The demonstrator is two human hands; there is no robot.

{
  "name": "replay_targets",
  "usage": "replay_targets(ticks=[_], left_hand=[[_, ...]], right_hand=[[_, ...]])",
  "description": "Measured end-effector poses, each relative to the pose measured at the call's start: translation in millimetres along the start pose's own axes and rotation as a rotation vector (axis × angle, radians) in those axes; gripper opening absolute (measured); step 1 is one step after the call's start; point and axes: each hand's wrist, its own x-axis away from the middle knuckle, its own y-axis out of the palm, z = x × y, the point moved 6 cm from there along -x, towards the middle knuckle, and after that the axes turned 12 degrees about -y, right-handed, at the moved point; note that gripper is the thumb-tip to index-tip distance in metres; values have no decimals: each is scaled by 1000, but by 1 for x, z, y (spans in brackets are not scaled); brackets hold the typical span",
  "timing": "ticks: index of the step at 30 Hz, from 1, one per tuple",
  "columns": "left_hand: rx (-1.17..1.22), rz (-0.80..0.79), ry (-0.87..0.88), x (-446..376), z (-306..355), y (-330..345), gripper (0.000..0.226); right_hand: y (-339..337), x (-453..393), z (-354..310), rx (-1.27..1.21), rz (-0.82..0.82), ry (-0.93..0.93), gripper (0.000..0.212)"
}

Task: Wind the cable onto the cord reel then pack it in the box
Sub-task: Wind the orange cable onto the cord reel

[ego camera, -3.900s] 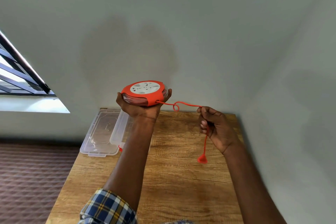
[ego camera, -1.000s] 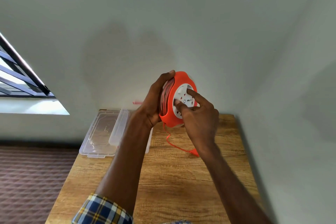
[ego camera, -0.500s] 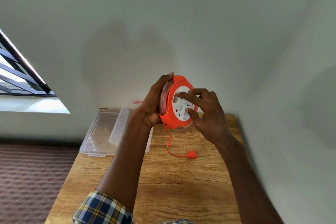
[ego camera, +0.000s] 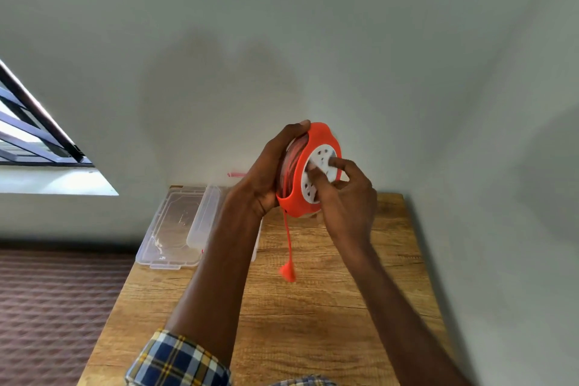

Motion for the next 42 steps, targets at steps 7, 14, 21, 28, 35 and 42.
replay_targets(ticks=[7,14,21,28,35,42], left_hand=[[82,-28,0,3,0,-3,57],[132,-38,-16,-1,1,-12,59],[90,-28,4,5,1,-3,53],[54,-42,40,4,-2,7,53],[102,-81,14,-1,-1,-2,63],[133,-51,-13,-4,-6,-12,63]], right_hand=[[-14,-10,-11,261,9,-250,43],[-5,-14,-3,302,-372,-572,60],[-8,-11,-12,399,-268,-526,66],[-1,-6,-3,16,24,40,62],[-19,-14,-6,251,-117,-480,45],[-7,-12,-2,370,-415,-599,66]])
